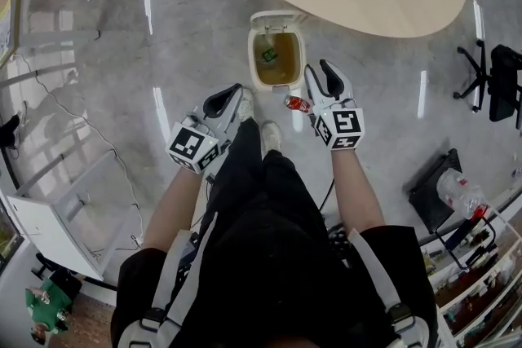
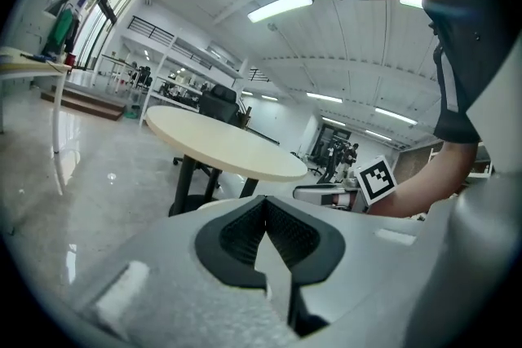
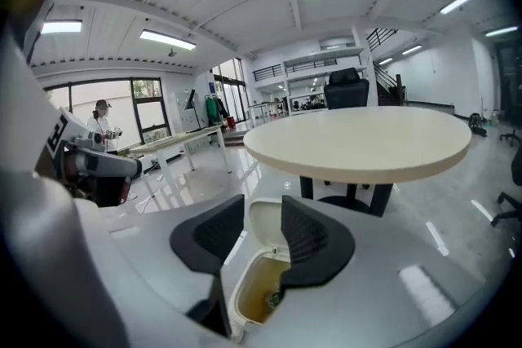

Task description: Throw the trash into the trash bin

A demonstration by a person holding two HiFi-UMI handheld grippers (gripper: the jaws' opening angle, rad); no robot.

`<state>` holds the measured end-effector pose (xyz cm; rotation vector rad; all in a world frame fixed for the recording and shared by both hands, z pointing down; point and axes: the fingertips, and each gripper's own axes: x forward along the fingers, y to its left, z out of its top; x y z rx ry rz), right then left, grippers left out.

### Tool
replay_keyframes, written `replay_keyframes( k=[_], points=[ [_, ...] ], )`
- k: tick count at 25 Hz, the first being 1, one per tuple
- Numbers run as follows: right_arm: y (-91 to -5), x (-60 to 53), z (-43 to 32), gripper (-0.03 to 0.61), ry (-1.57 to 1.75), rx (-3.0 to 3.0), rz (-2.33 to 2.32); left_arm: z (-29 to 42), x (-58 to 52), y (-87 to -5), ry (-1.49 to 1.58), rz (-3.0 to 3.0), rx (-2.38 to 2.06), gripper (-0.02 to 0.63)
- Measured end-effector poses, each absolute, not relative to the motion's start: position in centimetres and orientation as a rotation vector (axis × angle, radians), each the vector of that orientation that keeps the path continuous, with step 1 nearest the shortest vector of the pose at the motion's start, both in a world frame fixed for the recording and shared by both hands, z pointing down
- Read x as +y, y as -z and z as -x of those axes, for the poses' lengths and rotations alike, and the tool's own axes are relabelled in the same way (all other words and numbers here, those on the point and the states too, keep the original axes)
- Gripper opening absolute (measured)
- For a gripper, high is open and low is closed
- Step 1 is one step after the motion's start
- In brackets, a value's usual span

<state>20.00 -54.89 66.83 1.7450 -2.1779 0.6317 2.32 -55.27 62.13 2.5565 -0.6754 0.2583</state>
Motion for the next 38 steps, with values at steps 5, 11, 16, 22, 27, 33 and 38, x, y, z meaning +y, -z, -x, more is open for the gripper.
replay_keyframes(
  k=[5, 11, 16, 22, 27, 33, 38],
  points=[
    [-61.3, -53.9, -22.0, 0.122, -0.535, -2.238, -1.812, -2.5, -56.3, -57.1, -0.186, -2.637, -0.756, 0.000],
    [-54.9, -52.6, -22.3, 0.058, -0.480, -2.398, -1.865, -0.3, -54.7, -52.0, -0.079, -2.659, -0.934, 0.002],
    [-50.1, -49.8, -20.0, 0.013, -0.431, -2.588, -1.754, 2.7, -50.8, -47.7, -0.003, -2.659, -1.068, 0.002],
    [-45.7, -46.7, -17.4, 0.007, -0.277, -2.710, -1.617, 7.9, -46.8, -41.5, 0.127, -2.651, -1.268, 0.000],
    [-42.5, -45.2, -14.4, 0.006, -0.190, -2.780, -1.592, 12.0, -43.9, -39.5, 0.201, -2.666, -1.330, 0.000],
    [-40.7, -42.8, -10.6, 0.006, -0.165, -2.789, -1.619, 16.2, -40.6, -37.1, 0.243, -2.693, -1.318, 0.000],
    [-38.6, -39.9, -5.9, 0.006, -0.140, -2.781, -1.678, 21.4, -37.7, -37.1, 0.244, -2.704, -1.297, 0.001]
  ],
)
